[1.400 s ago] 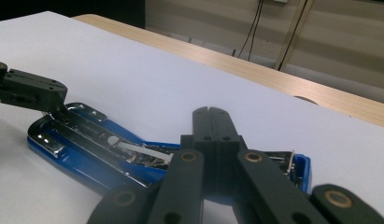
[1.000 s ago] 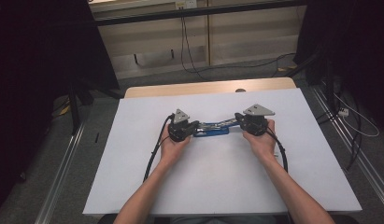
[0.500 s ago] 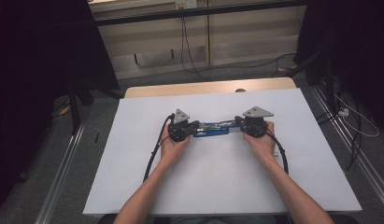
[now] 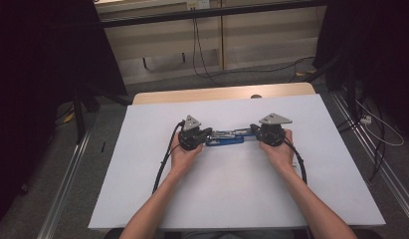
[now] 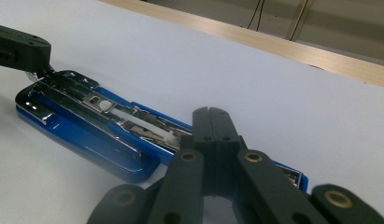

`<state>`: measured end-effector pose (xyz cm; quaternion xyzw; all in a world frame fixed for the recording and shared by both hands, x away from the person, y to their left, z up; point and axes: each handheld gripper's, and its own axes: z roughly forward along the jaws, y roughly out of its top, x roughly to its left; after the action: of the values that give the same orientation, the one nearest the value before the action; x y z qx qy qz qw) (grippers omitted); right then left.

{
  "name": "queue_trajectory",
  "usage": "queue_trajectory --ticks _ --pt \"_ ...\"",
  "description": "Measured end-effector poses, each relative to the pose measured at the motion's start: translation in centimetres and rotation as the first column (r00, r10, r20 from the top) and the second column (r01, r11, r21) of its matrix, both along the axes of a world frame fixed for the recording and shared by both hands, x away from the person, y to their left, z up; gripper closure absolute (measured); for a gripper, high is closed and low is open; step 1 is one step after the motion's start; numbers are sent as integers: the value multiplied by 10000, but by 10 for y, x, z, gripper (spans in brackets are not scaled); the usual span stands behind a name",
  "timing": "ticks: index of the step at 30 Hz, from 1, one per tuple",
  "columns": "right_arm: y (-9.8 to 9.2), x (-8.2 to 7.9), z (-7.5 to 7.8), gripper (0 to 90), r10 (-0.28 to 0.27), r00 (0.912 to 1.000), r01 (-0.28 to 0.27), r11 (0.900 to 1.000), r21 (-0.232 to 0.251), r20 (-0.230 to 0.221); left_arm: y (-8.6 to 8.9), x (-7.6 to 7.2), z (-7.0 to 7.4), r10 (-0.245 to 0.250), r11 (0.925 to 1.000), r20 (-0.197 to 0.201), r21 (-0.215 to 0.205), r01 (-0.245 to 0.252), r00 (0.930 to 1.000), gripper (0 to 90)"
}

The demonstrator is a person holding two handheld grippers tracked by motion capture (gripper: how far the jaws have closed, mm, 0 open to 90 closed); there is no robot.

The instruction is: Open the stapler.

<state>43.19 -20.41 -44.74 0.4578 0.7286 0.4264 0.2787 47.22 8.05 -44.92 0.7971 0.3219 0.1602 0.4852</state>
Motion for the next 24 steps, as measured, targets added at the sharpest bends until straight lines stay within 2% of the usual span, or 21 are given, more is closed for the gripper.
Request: queue_trajectory --ticks 4,6,9,13,17,19,20,22,24 --pt "0 -1 2 900 132 9999 -134 9997 183 64 0 1 1 -56 10000 1 47 56 10000 900" --pt "-1 0 3 900 151 9999 -153 9997 212 82 1 1 2 -81 9999 -36 -103 80 10000 897" --pt "-2 -1 3 900 233 9997 -235 9992 319 53 -2 -1 2 -159 9999 99 55 158 9998 861" --pt "-4 -1 4 885 314 9995 -318 9989 354 104 -2 -2 4 -129 9999 130 -2 129 9998 819" --pt "-5 -2 7 857 420 9990 -426 9982 423 151 1 -4 10 -117 9998 111 -129 119 9999 718" --pt "-6 -3 8 836 464 9988 -471 9978 467 161 4 -4 13 36 9996 -142 -279 -40 9999 639" --pt "-7 -3 9 823 460 9988 -466 9980 438 142 6 -5 15 81 9999 -260 -108 -84 9996 606" --pt "-8 -4 10 808 497 9987 -503 9974 512 131 10 -8 18 150 9995 -83 262 -148 9999 556" --pt "-10 -5 11 775 558 9983 -566 9971 501 176 15 -11 21 290 9991 31 319 -291 9996 473"
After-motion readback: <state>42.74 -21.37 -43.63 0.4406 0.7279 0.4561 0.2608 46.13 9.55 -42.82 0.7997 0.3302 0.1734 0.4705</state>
